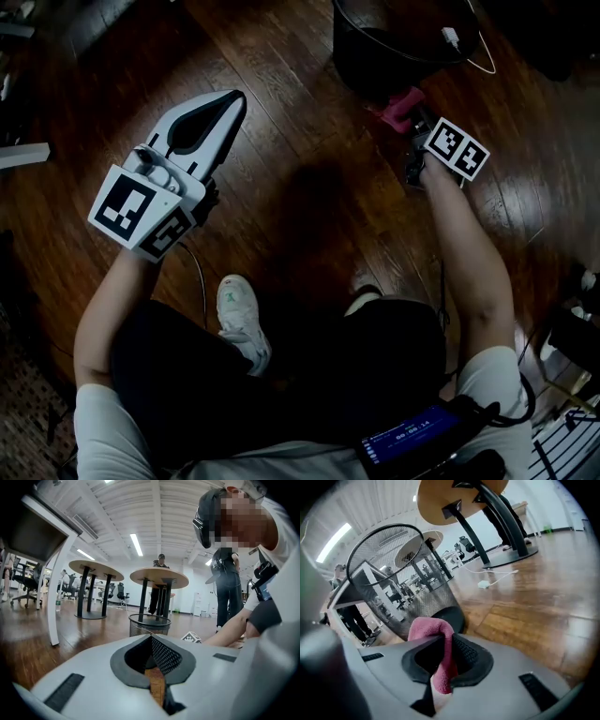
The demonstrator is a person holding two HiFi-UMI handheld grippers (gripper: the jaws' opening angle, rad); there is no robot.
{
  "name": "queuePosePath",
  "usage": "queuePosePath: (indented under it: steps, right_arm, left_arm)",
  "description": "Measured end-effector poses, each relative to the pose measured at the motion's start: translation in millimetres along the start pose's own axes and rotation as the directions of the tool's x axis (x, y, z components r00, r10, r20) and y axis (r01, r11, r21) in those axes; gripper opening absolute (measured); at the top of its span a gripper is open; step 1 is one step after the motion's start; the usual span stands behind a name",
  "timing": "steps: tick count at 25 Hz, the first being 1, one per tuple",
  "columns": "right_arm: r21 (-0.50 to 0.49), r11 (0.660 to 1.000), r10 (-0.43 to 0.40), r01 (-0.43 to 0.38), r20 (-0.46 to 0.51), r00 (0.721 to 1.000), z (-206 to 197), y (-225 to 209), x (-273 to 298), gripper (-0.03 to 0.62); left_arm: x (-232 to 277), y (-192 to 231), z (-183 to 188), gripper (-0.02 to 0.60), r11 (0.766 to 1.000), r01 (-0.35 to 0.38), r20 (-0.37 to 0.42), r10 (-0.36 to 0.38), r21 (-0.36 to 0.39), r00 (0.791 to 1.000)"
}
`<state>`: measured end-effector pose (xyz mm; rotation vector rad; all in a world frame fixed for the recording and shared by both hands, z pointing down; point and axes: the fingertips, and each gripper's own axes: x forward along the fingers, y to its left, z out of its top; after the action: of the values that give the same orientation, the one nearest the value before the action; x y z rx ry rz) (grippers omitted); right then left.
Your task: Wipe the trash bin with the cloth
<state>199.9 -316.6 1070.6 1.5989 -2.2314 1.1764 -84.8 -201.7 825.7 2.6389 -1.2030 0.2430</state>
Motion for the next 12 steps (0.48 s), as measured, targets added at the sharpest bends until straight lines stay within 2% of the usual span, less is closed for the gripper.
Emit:
queuePosePath:
  steps: [3,5,8,10,12]
  right_arm:
    - [-0.002,0.997,-0.074,0.074,0.024,0.997,24.2,-26.8,0.6,0.044]
    - [0.019,0.995,-0.096,0.095,0.058,0.994,36.9,-37.0,-2.8,0.044]
    - [0.061,0.996,-0.069,0.06,0.155,0.985,42.4,-35.3,-24.4,0.044]
    - [0.111,0.994,-0.033,0.008,0.225,0.974,33.2,-27.8,-51.3,0.044]
    - [0.134,0.991,-0.018,-0.017,0.254,0.967,14.6,-19.4,-79.8,0.044]
  left_arm:
    - [-3.9,2.6,0.0,0.011,1.0,-0.013,-0.001,0.013,-0.002,1.0]
    - [-7.3,7.2,0.1,0.011,1.0,-0.024,-0.001,0.024,-0.005,1.0]
    - [-12.0,15.0,-0.6,0.011,0.999,-0.038,0.002,0.038,-0.017,0.999]
    - [-13.1,19.0,-0.6,0.011,0.998,-0.047,0.006,0.047,-0.033,0.999]
    - [-10.8,21.1,2.3,0.011,0.998,-0.053,0.009,0.053,-0.035,0.999]
